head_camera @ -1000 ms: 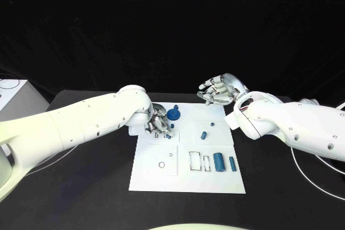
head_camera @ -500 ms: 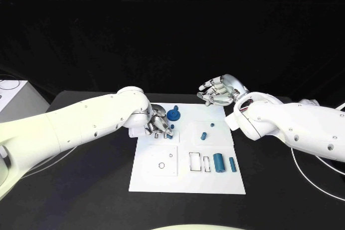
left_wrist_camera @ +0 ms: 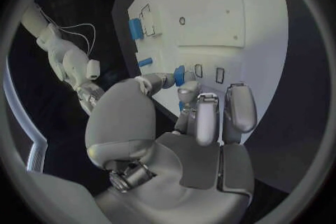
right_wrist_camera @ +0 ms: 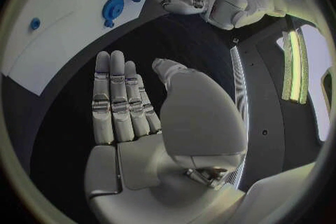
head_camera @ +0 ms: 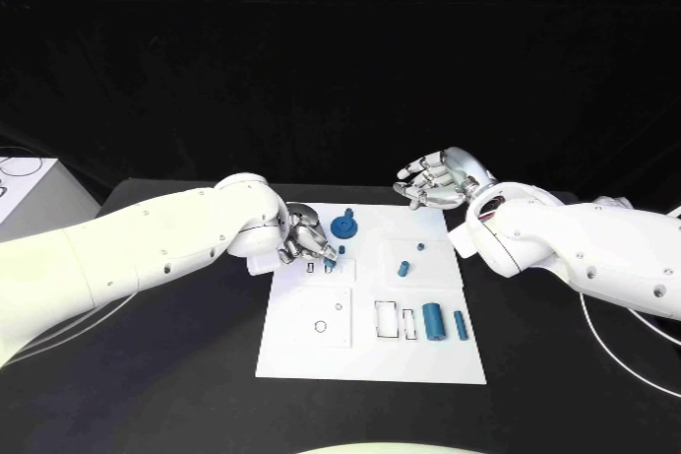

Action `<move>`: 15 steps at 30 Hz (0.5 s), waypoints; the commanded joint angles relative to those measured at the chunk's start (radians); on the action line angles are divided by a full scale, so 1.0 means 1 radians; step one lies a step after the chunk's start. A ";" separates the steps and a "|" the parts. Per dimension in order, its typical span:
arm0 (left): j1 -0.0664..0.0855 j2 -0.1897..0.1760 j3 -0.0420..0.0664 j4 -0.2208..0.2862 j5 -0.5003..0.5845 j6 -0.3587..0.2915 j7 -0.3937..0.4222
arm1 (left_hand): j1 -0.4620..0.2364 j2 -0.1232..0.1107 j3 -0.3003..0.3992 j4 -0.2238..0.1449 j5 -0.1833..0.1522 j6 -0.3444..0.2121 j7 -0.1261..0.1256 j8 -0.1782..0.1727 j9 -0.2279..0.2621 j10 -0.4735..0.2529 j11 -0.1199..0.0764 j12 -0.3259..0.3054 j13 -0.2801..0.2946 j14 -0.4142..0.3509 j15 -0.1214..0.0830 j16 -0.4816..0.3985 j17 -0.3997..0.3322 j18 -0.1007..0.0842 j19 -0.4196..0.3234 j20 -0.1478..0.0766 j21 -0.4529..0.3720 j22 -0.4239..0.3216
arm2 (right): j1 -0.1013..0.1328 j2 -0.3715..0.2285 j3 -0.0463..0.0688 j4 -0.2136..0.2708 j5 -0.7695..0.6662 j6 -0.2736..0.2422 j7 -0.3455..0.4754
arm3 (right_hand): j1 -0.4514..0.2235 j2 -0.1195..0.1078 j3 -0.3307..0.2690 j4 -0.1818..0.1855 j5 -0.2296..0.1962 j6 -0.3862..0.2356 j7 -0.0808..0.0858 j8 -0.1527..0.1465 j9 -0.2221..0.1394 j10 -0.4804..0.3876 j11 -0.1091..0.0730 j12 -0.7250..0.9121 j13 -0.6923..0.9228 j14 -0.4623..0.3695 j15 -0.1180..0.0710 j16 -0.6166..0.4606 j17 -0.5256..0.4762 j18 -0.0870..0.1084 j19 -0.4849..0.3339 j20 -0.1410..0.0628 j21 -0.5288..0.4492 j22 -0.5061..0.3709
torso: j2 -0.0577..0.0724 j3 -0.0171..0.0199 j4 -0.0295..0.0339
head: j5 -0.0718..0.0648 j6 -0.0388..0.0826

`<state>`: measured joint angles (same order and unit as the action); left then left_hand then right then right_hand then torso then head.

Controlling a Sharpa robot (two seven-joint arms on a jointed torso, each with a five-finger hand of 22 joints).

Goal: Assemble the parts on the task board

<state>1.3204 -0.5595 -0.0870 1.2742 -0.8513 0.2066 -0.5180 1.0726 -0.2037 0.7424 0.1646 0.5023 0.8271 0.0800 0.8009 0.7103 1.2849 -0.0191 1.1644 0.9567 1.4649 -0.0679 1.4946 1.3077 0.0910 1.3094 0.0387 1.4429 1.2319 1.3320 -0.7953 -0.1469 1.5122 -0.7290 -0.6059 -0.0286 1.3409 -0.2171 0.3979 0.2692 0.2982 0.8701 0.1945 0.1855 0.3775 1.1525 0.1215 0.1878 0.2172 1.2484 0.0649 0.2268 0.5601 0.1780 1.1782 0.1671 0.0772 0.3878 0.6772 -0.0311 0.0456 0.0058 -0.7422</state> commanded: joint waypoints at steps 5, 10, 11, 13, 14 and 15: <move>-0.001 -0.025 -0.011 0.046 -0.064 -0.156 0.035 | -0.017 -0.004 0.185 -0.198 0.033 0.037 -0.027 0.004 0.040 0.016 -0.004 0.013 0.017 0.075 -0.011 0.009 0.152 -0.018 0.021 -0.003 0.012 0.023 | 0.000 -0.007 0.000 0.000 0.025 0.010 0.026 | -0.013 0.003 0.002 -0.006 0.001 -0.001 0.015 0.006 -0.004 -0.017 0.016 -0.016 -0.041 -0.062 0.017 -0.054 -0.020 0.003 -0.055 0.021 -0.015 -0.050 | -0.001 0.0015 0.0036 | 0.006 -0.003; -0.004 -0.041 -0.025 0.075 -0.116 -0.225 0.046 | -0.017 -0.005 0.185 -0.200 0.037 0.040 -0.029 0.005 0.041 0.019 -0.005 0.016 0.021 0.074 -0.012 0.008 0.151 -0.019 0.026 -0.004 0.014 0.029 | 0.000 -0.012 0.000 -0.001 0.034 0.003 0.036 | -0.018 0.005 0.008 -0.009 0.023 -0.001 0.021 -0.002 -0.009 -0.024 0.023 -0.039 -0.074 -0.080 0.025 -0.084 -0.046 0.004 -0.076 0.032 -0.014 -0.080 | -0.003 0.0039 0.0066 | 0.006 -0.006; -0.005 -0.043 -0.028 0.080 -0.128 -0.236 0.048 | -0.017 -0.006 0.185 -0.200 0.037 0.040 -0.029 0.005 0.041 0.020 -0.005 0.016 0.021 0.075 -0.012 0.008 0.151 -0.019 0.028 -0.004 0.015 0.032 | 0.000 -0.012 0.000 -0.002 0.037 0.002 0.038 | -0.018 0.005 0.009 -0.011 0.025 -0.001 0.022 -0.004 -0.011 -0.023 0.025 -0.044 -0.082 -0.086 0.028 -0.092 -0.053 0.004 -0.083 0.034 -0.014 -0.089 | -0.004 0.0045 0.0069 | 0.007 -0.006; -0.007 -0.046 -0.033 0.088 -0.152 -0.253 0.051 | -0.017 -0.006 0.185 -0.201 0.038 0.041 -0.029 0.005 0.041 0.022 -0.006 0.018 0.024 0.074 -0.013 0.008 0.151 -0.020 0.029 -0.004 0.016 0.033 | 0.000 -0.012 0.000 -0.003 0.042 0.001 0.042 | -0.020 0.005 0.011 -0.013 0.028 0.000 0.024 -0.008 -0.013 -0.022 0.028 -0.052 -0.096 -0.095 0.032 -0.105 -0.067 0.004 -0.094 0.038 -0.015 -0.104 | -0.004 0.0061 0.0068 | 0.008 -0.007; -0.008 -0.046 -0.034 0.088 -0.154 -0.254 0.051 | -0.017 -0.006 0.185 -0.201 0.038 0.041 -0.029 0.005 0.041 0.022 -0.006 0.018 0.024 0.074 -0.013 0.008 0.151 -0.020 0.029 -0.004 0.016 0.033 | 0.000 -0.012 0.000 -0.003 0.042 0.000 0.043 | -0.020 0.005 0.011 -0.014 0.028 0.000 0.024 -0.008 -0.013 -0.022 0.028 -0.052 -0.096 -0.095 0.032 -0.106 -0.067 0.004 -0.094 0.039 -0.015 -0.105 | -0.004 0.0062 0.0069 | 0.008 -0.007; -0.009 -0.047 -0.036 0.091 -0.164 -0.259 0.051 | -0.017 -0.007 0.185 -0.202 0.039 0.042 -0.030 0.005 0.041 0.023 -0.006 0.019 0.025 0.075 -0.013 0.008 0.152 -0.020 0.030 -0.004 0.017 0.034 | 0.000 -0.013 0.000 -0.003 0.045 0.000 0.045 | -0.020 0.005 0.012 -0.015 0.028 0.000 0.025 -0.009 -0.014 -0.022 0.029 -0.054 -0.100 -0.098 0.034 -0.110 -0.071 0.004 -0.098 0.040 -0.015 -0.110 | -0.004 0.0067 0.0063 | 0.009 -0.007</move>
<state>1.3121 -0.6073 -0.1234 1.3596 -0.9504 0.0136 -0.4911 1.0531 -0.2153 0.7363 0.1585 0.5376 0.8388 0.0713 0.8009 0.7518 1.2995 -0.0267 1.1774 0.9806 1.4671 -0.0733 1.4976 1.3076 0.0911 1.3332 0.0359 1.4560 1.2655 1.3322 -0.8073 -0.1470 1.5096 -0.6974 -0.6073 -0.0107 1.3304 -0.2146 0.4075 0.2596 0.3216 0.8713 0.2114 0.1797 0.3648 1.1308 0.1432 0.1361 0.1183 1.1553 0.1003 0.1185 0.4902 0.1778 1.0835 0.2076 0.0659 0.2796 0.6740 -0.0266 0.0515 0.0131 -0.7481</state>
